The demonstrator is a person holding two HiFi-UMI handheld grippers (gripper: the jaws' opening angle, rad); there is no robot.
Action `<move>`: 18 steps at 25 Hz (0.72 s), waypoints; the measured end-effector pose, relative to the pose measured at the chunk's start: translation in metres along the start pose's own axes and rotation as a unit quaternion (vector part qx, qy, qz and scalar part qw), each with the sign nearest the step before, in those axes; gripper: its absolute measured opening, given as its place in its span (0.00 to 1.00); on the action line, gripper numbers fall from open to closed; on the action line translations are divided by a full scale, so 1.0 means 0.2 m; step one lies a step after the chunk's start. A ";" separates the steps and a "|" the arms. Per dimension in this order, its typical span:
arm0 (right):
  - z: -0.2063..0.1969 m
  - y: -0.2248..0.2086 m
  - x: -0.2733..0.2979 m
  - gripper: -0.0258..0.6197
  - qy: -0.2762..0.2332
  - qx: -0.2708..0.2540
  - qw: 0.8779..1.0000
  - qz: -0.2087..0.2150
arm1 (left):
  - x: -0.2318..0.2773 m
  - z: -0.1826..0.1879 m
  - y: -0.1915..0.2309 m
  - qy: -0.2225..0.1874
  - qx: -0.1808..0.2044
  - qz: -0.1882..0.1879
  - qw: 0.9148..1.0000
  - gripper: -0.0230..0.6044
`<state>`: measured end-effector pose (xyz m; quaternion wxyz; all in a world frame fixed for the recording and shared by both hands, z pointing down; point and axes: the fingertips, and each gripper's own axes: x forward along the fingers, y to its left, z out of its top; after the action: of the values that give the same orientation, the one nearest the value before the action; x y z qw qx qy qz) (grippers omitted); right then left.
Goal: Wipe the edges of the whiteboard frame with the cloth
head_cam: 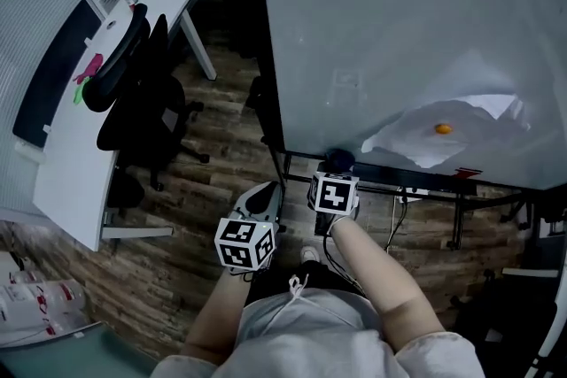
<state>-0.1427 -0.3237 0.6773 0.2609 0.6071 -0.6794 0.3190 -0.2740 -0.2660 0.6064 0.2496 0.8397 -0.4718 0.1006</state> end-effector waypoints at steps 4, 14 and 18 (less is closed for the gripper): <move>0.04 0.24 0.03 0.14 -0.005 -0.013 1.000 0.005 | -0.06 0.01 0.13 0.015 0.017 -0.016 1.000 0.07; 0.08 0.57 0.14 0.14 -0.021 -0.004 1.000 0.000 | -0.18 -0.01 0.44 0.030 0.021 -0.028 0.999 0.07; 0.09 0.64 0.14 0.14 -0.029 0.007 1.000 -0.001 | -0.20 0.00 0.48 0.031 0.027 -0.041 0.998 0.07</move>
<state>-0.2729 -0.3486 0.6709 0.2372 0.6182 -0.6842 0.3057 -0.3774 -0.2773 0.6220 0.2451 0.8613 -0.4259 0.1290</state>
